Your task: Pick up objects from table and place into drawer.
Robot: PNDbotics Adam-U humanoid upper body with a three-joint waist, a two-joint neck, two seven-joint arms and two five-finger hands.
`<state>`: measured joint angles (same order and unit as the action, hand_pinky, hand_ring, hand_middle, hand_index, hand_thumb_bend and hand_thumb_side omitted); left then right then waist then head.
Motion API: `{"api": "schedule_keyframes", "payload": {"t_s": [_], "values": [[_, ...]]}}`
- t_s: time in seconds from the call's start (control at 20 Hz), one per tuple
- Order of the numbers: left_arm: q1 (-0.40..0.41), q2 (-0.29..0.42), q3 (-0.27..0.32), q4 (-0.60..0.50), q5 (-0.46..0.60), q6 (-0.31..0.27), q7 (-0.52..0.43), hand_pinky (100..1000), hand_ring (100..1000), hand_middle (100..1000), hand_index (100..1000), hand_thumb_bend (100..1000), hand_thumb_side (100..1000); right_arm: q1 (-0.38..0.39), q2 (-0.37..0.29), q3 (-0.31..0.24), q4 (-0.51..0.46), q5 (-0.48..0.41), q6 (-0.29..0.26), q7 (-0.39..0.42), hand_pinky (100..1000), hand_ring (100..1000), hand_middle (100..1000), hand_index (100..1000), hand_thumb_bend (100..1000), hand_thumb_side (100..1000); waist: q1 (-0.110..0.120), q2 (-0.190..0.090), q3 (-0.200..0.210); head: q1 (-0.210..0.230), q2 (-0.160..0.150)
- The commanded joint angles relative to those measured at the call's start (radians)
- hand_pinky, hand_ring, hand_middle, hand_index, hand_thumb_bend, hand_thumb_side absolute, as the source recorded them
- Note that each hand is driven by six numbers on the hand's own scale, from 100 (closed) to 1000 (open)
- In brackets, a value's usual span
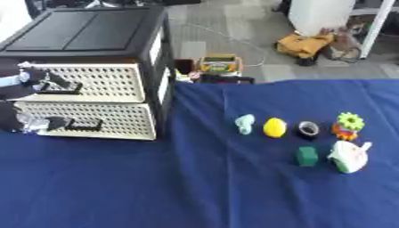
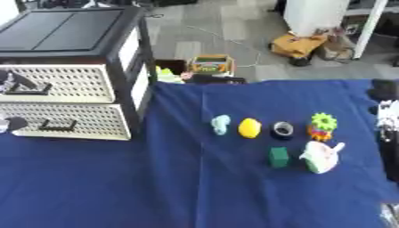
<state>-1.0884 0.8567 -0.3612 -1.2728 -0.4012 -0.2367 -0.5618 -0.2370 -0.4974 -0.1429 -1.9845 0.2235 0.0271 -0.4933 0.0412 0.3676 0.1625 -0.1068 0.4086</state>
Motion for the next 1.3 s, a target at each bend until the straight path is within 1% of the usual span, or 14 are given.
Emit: {"api": "schedule_keyframes", "payload": {"t_s": [0.05, 0.15, 0.25, 0.35, 0.4, 0.45, 0.65, 1.05, 1.15, 1.2, 1.3], "values": [[-0.029, 0.032, 0.046, -0.023, 0.017, 0.030, -0.045, 100, 100, 100, 829, 349, 557, -0.005, -0.016, -0.004, -0.015, -0.003, 0.000, 0.001, 623, 717, 601, 723, 100, 962, 0.000, -0.018, 0.002, -0.002, -0.009], [-0.037, 0.030, 0.058, -0.022, 0.015, 0.055, -0.073, 100, 100, 100, 823, 326, 525, -0.005, -0.017, -0.004, -0.015, -0.004, -0.001, 0.001, 623, 718, 600, 723, 100, 961, 0.000, -0.018, 0.003, -0.002, -0.008], [-0.048, 0.025, 0.066, -0.016, 0.010, 0.081, -0.105, 100, 100, 100, 821, 322, 514, -0.004, -0.018, -0.005, -0.015, -0.005, -0.002, 0.000, 624, 719, 600, 723, 100, 961, 0.000, -0.018, 0.003, -0.002, -0.007], [-0.073, 0.017, 0.099, -0.019, 0.009, 0.114, -0.256, 100, 100, 100, 835, 312, 508, -0.002, -0.018, -0.007, -0.015, -0.007, -0.001, -0.001, 624, 719, 601, 722, 100, 961, 0.000, -0.018, 0.004, -0.004, -0.006], [-0.083, 0.012, 0.111, -0.020, 0.009, 0.129, -0.301, 100, 100, 100, 837, 306, 509, -0.001, -0.019, -0.008, -0.015, -0.008, -0.001, -0.003, 624, 719, 600, 722, 100, 960, 0.001, -0.018, 0.004, -0.004, -0.005], [-0.090, 0.006, 0.117, -0.018, 0.009, 0.142, -0.324, 100, 100, 100, 839, 303, 511, -0.001, -0.019, -0.008, -0.015, -0.008, -0.002, -0.004, 624, 720, 600, 722, 100, 960, 0.001, -0.018, 0.003, -0.004, -0.004], [-0.109, -0.009, 0.115, 0.014, -0.006, 0.167, -0.344, 100, 100, 100, 853, 312, 514, -0.001, -0.018, -0.010, -0.015, -0.011, -0.003, -0.009, 623, 720, 599, 722, 100, 958, 0.004, -0.015, 0.000, -0.002, -0.003], [-0.105, -0.023, 0.105, 0.052, -0.017, 0.170, -0.345, 100, 100, 100, 886, 310, 522, -0.001, -0.015, -0.012, -0.015, -0.012, -0.003, -0.017, 623, 721, 599, 721, 100, 957, 0.004, -0.009, -0.004, 0.002, -0.011], [-0.108, -0.030, 0.105, 0.063, -0.027, 0.174, -0.345, 100, 100, 100, 891, 302, 508, -0.002, -0.015, -0.012, -0.015, -0.012, -0.004, -0.017, 623, 722, 598, 721, 100, 960, 0.004, -0.007, -0.006, 0.003, -0.013], [-0.108, -0.032, 0.104, 0.068, -0.035, 0.173, -0.345, 100, 100, 100, 891, 309, 521, -0.002, -0.015, -0.012, -0.015, -0.012, -0.004, -0.018, 623, 722, 597, 721, 100, 957, 0.004, -0.007, -0.007, 0.004, -0.014], [-0.107, -0.035, 0.102, 0.080, -0.053, 0.169, -0.345, 100, 100, 100, 893, 305, 513, -0.001, -0.014, -0.013, -0.015, -0.012, -0.004, -0.019, 623, 722, 597, 721, 100, 957, 0.004, -0.005, -0.009, 0.004, -0.014]]}}
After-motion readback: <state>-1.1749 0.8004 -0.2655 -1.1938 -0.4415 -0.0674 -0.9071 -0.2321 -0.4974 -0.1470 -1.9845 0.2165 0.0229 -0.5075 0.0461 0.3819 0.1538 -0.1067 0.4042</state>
